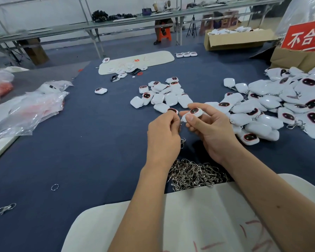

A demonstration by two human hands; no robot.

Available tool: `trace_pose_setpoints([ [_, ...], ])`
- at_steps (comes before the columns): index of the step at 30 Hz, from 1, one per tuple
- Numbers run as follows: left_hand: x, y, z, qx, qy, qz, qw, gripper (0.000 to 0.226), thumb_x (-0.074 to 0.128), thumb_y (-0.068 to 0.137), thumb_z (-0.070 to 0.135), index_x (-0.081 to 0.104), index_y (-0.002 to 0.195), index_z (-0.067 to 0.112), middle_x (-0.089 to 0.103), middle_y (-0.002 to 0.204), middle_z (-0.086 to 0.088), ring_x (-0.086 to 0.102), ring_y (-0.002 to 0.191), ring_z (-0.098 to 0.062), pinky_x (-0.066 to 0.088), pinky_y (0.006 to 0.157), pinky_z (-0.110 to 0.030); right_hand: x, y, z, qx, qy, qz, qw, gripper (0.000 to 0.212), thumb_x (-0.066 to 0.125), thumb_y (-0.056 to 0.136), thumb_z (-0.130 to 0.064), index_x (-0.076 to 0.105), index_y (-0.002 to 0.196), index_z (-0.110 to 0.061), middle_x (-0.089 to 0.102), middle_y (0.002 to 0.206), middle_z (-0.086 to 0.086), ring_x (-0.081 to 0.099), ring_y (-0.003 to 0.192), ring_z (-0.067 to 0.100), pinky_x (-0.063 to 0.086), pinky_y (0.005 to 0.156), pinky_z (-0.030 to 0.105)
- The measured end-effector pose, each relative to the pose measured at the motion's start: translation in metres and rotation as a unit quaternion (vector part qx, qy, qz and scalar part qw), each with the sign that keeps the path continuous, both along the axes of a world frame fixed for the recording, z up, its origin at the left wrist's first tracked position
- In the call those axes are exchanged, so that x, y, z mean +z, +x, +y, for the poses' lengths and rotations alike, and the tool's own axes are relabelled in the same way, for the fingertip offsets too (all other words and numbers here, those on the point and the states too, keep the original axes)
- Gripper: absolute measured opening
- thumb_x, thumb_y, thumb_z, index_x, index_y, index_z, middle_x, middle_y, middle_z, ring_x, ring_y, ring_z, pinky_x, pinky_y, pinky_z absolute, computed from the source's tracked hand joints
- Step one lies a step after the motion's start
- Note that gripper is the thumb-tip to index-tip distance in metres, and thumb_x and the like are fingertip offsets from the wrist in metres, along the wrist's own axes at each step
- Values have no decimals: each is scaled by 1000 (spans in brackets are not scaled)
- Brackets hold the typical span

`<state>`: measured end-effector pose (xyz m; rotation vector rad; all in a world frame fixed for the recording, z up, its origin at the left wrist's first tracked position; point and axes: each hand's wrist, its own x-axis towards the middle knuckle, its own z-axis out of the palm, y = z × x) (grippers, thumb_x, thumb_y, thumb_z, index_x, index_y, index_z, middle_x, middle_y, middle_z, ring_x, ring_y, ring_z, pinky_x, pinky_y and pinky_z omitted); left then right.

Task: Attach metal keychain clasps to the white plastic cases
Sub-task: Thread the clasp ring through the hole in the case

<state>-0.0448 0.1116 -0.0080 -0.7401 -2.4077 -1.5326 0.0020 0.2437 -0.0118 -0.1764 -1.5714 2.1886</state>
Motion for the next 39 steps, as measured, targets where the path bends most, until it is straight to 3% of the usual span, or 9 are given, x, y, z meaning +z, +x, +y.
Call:
trace_pose_setpoints([
  [6,-1,2,6,-12,21,-49,999,18,62,98,8,60,81,16,63,74,9,55,68,-8,46,64,-19,-2,-3,0,-81,32,2,996,31,80,89,-10,65,115,-8,76,97,21,65,67,12,54,66,22],
  [9,-3,2,4,18,-75,30,997,3,66,95,19,64,93,19,64,95,9,52,96,-16,45,86,-32,-5,-2,1,-187,127,1,974,32,78,91,-8,66,120,-15,73,99,10,67,65,13,54,65,22],
  [13,-3,1,1,46,-201,45,977,37,59,100,36,58,135,23,49,149,5,25,147,-20,31,117,-39,-5,1,8,-357,237,-34,903,60,76,91,-7,53,146,-18,47,131,8,68,79,-1,53,75,13],
  [16,-6,1,-1,19,-271,11,962,50,48,106,36,38,154,27,31,166,8,2,159,-23,12,127,-46,-2,4,5,-389,247,-31,887,63,69,91,0,45,148,-9,39,137,11,64,96,6,53,78,14],
  [20,-2,0,-3,44,-214,10,976,34,47,105,18,58,136,24,61,139,4,26,153,-22,22,124,-44,0,4,-2,-378,353,-32,855,38,62,89,5,61,124,-11,55,119,4,58,88,11,55,80,34],
  [23,2,0,-6,59,-124,-9,991,28,49,101,10,69,115,25,72,110,6,60,115,-16,47,102,-42,-2,2,-4,-289,420,-21,860,26,60,91,3,67,110,-12,67,100,0,62,85,12,53,78,33],
  [28,8,-1,-9,68,5,-101,993,20,56,97,13,69,94,29,73,77,13,67,85,-5,52,79,-29,-8,-4,-9,-118,626,-68,768,47,60,90,5,69,131,-15,65,134,6,47,129,30,32,109,29],
  [31,5,-9,-16,83,-36,-102,991,15,60,91,19,67,80,28,68,76,12,62,95,-19,52,81,-35,-10,-6,-11,-53,667,-117,734,50,55,97,-2,64,139,-27,55,149,1,37,141,27,32,110,42],
  [39,-2,-13,-19,-45,-244,-34,968,25,81,75,54,66,84,36,50,90,8,38,100,-19,38,86,-31,-16,-9,-4,-190,612,-180,746,47,71,94,-16,61,140,-10,53,124,14,40,122,33,28,105,34],
])
